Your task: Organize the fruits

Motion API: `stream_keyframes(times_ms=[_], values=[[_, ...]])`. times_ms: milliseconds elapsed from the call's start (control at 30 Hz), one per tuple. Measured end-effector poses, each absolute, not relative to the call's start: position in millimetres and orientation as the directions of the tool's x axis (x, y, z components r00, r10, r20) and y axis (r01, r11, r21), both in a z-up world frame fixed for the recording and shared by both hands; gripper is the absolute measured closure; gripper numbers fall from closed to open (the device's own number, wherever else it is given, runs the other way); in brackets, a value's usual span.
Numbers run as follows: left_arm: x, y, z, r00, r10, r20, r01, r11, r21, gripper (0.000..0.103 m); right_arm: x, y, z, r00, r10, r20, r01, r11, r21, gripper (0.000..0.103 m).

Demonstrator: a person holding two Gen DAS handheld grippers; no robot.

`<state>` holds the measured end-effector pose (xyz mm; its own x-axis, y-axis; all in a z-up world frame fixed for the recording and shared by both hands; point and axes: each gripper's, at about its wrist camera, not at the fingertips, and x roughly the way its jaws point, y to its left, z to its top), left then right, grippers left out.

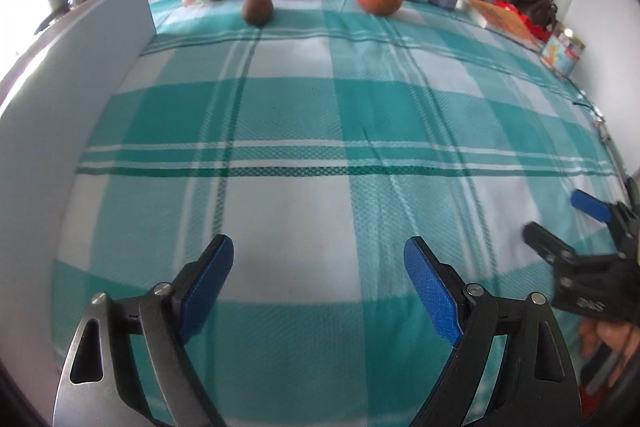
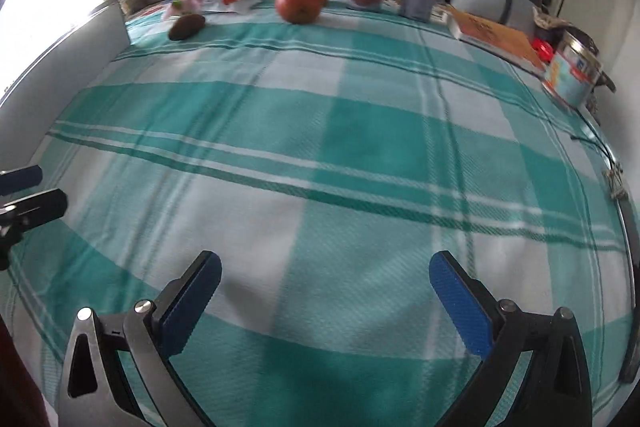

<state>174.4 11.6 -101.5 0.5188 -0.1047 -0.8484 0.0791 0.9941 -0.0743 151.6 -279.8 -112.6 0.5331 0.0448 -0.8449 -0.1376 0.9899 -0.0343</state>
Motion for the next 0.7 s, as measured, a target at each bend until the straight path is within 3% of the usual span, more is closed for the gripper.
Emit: stream_keyframes(times_ms=[267, 700], values=[[178, 3, -116, 0.593, -0.05, -0.803, 0.063, 0.998, -0.016, 0.007, 159, -276, -118, 0.542, 0.068, -0.837, -0.126, 0.992, -0.002, 0.0], [178, 3, -117, 0.594, -0.047, -0.803, 0.062, 0.998, -0.013, 0.006, 158, -275, -118, 0.543, 0.065, -0.837, -0.127, 0.992, -0.005, 0.0]])
